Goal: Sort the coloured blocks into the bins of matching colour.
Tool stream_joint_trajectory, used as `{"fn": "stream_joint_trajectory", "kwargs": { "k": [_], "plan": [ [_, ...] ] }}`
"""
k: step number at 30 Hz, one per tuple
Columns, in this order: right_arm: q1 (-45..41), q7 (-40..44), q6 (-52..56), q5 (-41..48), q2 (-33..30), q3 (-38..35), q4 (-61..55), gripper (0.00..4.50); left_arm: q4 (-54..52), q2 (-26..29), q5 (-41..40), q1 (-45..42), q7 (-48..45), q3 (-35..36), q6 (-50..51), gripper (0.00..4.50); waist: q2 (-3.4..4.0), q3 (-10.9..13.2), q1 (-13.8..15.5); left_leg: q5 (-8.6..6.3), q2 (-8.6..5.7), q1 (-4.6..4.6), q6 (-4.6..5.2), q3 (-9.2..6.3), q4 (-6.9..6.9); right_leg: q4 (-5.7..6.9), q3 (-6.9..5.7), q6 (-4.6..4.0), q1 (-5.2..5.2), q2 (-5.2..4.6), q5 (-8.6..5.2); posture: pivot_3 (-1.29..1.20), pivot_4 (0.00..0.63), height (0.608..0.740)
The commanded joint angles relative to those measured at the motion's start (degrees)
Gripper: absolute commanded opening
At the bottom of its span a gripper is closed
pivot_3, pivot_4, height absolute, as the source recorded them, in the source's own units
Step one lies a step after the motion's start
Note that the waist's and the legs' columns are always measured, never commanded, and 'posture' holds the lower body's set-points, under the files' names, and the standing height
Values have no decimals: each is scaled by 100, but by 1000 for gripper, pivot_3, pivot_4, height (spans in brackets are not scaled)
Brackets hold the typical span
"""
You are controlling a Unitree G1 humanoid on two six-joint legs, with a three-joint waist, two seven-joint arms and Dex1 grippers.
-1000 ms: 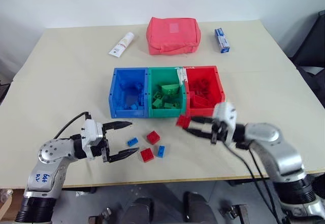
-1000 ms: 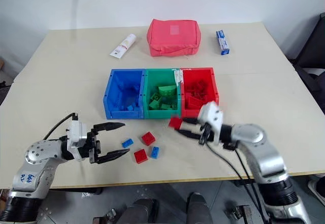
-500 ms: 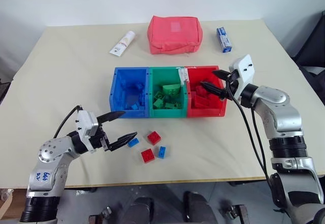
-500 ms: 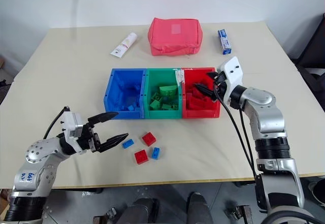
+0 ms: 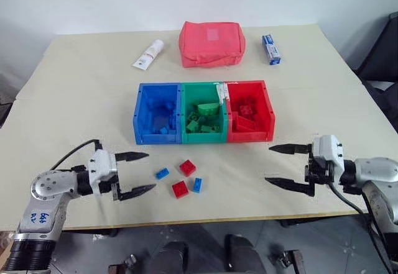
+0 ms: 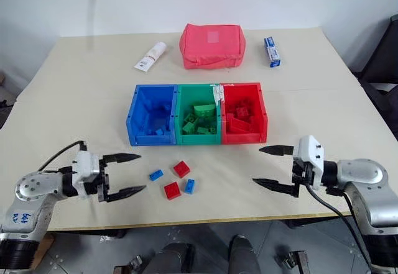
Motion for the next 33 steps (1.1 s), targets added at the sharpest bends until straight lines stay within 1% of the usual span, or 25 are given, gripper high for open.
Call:
{"fn": "stream_joint_trajectory", "kwargs": {
  "k": [1, 4, 8, 11, 13, 15, 19, 22, 23, 25, 29, 30, 33],
  "plan": [
    [351, 130, -296, 219, -35, -334, -475, 4457, -955, 228, 226, -309, 132, -532, 742, 4500, -1, 1, 35, 0, 1, -1, 0, -4, -1, 0, 0, 1, 1, 0, 1, 0, 150, 740],
    [629, 135, -260, 269, -88, -389, -682, 4457, -1450, 128, 226, -631, 261, -952, 1180, 4500, 0, 0, 118, -2, -2, -1, 3, -5, 1, 1, 1, 0, 1, 0, 2, 0, 150, 740],
    [855, 19, -326, 230, -5, -402, -831, 4457, -1828, -251, 850, -1461, 882, -1848, 2192, 4500, 0, 0, 139, -3, -3, -3, 4, -4, 2, -1, 0, -1, 0, 3, 3, 0, 150, 740],
    [998, -167, -236, 249, 48, -338, -1095, 4457, -2007, -251, 1390, -1944, 872, -2560, 2707, 4500, -1, 1, 138, -3, -3, -5, 4, -3, 7, 3, 0, 0, 0, 5, 4, 0, 150, 740],
    [1055, -288, -169, 282, 67, -311, -1264, 4457, -2029, -216, 1598, -2113, 855, -2862, 2989, 4500, -1, 1, 118, -3, -1, -4, 4, 2, 4, 2, 2, 0, -1, 9, 4, 0, 150, 740],
    [1129, -427, -77, 335, 86, -325, -1460, 4457, -1796, -343, 1840, -2384, 912, -3122, 3109, 4500, -2, 1, 101, -3, 5, -1, 3, 10, 1, 3, 8, 0, -3, 14, 4, 0, 150, 740],
    [1243, -570, 11, 369, 60, -387, -1632, 4457, -1637, -479, 2031, -2619, 881, -3372, 3242, 4500, -4, 2, 169, -3, 3, -5, 2, 1, 22, 6, 4, 1, 4, 15, 4, 0, 150, 740],
    [1285, -650, 43, 395, 26, -465, -1698, 4500, -1530, -525, 2078, -2698, 781, -3526, 3327, 3904, -4, 2, 158, -6, 0, -5, 7, 1, 26, 5, 5, 1, 5, 13, 4, 0, 150, 740],
    [1291, -665, 50, 402, 14, -479, -1712, 4500, -1476, -539, 2094, -2733, 752, -3572, 3349, 3528, -4, 2, 158, -6, 0, -5, 8, 2, 26, 5, 5, 1, 5, 12, 4, 0, 150, 740],
    [1280, -696, 66, 406, 2, -483, -1737, 4500, -1428, -377, 2075, -2631, 663, -3476, 3188, 3040, -4, 2, 126, -6, 1, -4, 7, 2, 25, 6, 5, 1, 4, 14, 4, 0, 150, 740],
    [1186, -725, 125, 430, -46, -487, -1750, 4500, -1406, -188, 2155, -2604, 485, -3506, 3002, 1723, -4, 2, 127, -6, 12, -3, 1, 4, 24, 8, 6, 0, 0, 22, 4, 0, 150, 740],
    [1136, -728, 132, 427, -61, -478, -1728, 4500, -1396, -178, 2176, -2606, 463, -3521, 2945, 1462, -4, 2, 136, -6, 11, -4, 1, 5, 26, 9, 6, 0, 1, 21, 4, 0, 150, 740],
    [1024, -706, 116, 408, -93, -455, -1640, 4500, -1393, -217, 2186, -2589, 481, -3499, 2838, 1442, -4, 2, 140, -7, 7, -4, 2, 4, 32, 9, 6, 1, 5, 18, 4, 0, 150, 740]
  ]
}}
